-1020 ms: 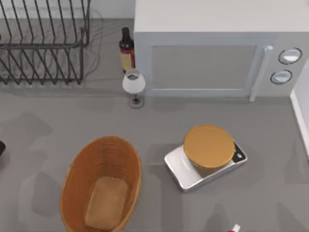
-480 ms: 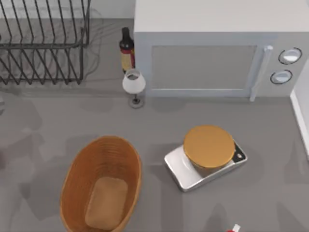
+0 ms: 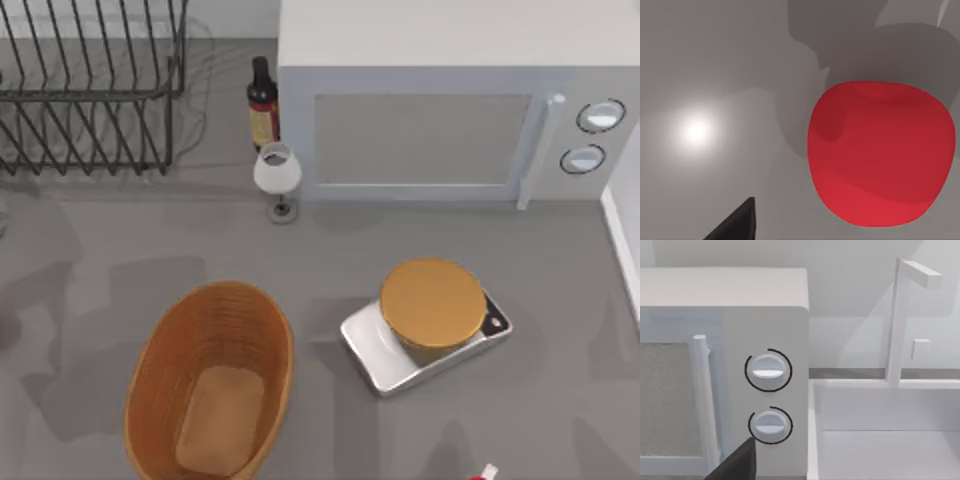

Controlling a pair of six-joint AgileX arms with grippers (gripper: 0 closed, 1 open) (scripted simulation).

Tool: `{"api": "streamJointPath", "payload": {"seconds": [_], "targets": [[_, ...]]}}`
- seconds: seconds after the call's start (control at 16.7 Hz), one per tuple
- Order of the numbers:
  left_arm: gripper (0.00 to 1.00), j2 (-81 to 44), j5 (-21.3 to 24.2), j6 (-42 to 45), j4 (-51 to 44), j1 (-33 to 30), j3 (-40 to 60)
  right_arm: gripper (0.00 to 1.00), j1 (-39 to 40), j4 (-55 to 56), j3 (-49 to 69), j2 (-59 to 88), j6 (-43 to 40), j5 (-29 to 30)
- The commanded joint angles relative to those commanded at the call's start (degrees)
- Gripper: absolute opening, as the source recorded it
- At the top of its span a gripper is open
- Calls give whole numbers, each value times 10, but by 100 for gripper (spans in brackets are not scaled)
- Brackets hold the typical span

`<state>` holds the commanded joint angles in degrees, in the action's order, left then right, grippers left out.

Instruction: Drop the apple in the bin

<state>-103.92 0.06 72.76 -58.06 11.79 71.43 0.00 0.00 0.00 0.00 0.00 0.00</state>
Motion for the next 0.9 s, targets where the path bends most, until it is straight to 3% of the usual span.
{"api": "streamJointPath", "payload": {"seconds": [0.24, 0.6, 0.84, 0.9], "targets": [[100, -10, 0, -1, 25, -1, -17, 100, 0, 0, 0, 0, 0, 0], [100, -64, 0, 2, 148, 1, -83, 100, 0, 0, 0, 0, 0, 0], [100, -67, 0, 2, 154, 1, -87, 100, 0, 0, 0, 0, 0, 0], [92, -67, 0, 2, 154, 1, -87, 100, 0, 0, 0, 0, 0, 0]]}}
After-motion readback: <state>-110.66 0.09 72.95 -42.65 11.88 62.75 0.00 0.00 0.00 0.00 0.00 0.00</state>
